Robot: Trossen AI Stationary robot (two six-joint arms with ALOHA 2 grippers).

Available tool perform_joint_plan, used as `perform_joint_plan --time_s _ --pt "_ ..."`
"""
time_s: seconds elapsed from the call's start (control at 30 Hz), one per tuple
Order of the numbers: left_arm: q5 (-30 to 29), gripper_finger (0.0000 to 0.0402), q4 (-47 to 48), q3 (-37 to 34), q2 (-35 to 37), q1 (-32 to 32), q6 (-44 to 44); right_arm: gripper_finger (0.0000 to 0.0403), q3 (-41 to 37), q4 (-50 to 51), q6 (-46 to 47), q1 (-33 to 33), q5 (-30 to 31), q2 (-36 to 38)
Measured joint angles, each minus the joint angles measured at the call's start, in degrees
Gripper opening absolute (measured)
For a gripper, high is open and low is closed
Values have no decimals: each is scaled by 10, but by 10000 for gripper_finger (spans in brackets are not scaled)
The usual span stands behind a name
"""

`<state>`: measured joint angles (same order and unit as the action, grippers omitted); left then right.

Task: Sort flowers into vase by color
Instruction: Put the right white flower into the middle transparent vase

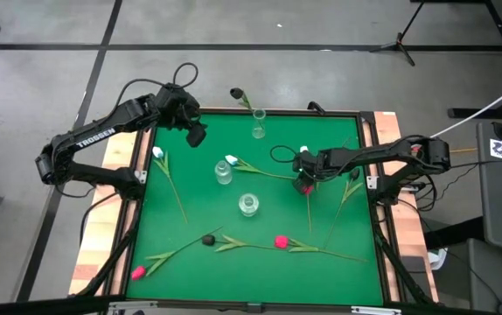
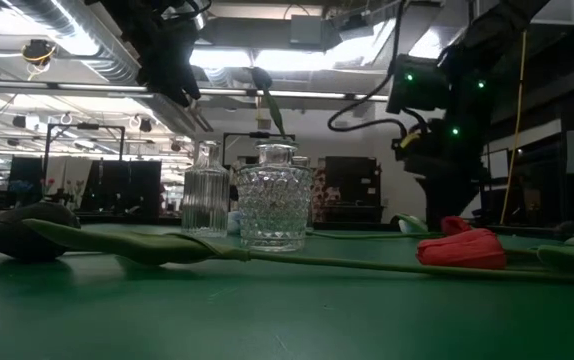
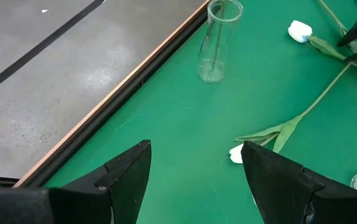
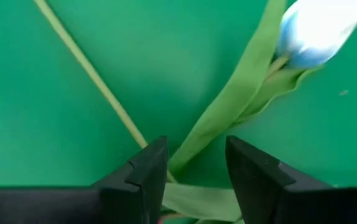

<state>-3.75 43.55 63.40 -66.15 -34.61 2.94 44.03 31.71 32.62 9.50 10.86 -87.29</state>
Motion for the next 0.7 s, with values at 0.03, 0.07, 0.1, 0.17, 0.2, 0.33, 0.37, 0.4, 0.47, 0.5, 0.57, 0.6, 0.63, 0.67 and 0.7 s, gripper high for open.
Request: perform_joint_plan --time_s 0.03,0.07,0.1,0.17,0.2,0.33,0.37,0.4,0.47,0.5,0.57,0.6,0.63,0.67,0.7 --pt "0 249 0 0 0 0 0 147 -7 -7 1 0 -7 0" --pt "0 249 0 0 0 0 0 134 -14 -19 1 0 -15 0" --pt "0 249 0 0 0 0 0 117 -21 -32 2 0 -23 0" --pt "0 249 0 0 0 0 0 77 -36 -57 2 0 -31 1" --pt "0 249 0 0 0 0 0 54 -43 -68 2 0 -34 3" --pt "0 249 0 0 0 0 0 14 -48 -79 1 0 -41 2" --pt "0 249 0 0 0 0 0 15 -46 -77 1 0 -42 2" --pt "0 249 0 0 0 0 1 14 -43 -75 1 1 -44 2" --pt "0 249 0 0 0 0 1 7 -31 -70 -6 1 -45 0" --pt "0 249 0 0 0 0 1 6 -23 -75 -16 1 -49 -2" --pt "0 249 0 0 0 0 1 6 -1 -93 -31 0 -54 -2" --pt "0 249 0 0 0 0 1 4 9 -99 -43 4 -53 0" --pt "0 249 0 0 0 0 1 3 19 -105 -53 6 -53 -1" --pt "0 249 0 0 0 0 1 3 28 -115 -63 8 -48 -2" --pt "0 249 0 0 0 0 1 3 37 -123 -73 9 -41 -2"
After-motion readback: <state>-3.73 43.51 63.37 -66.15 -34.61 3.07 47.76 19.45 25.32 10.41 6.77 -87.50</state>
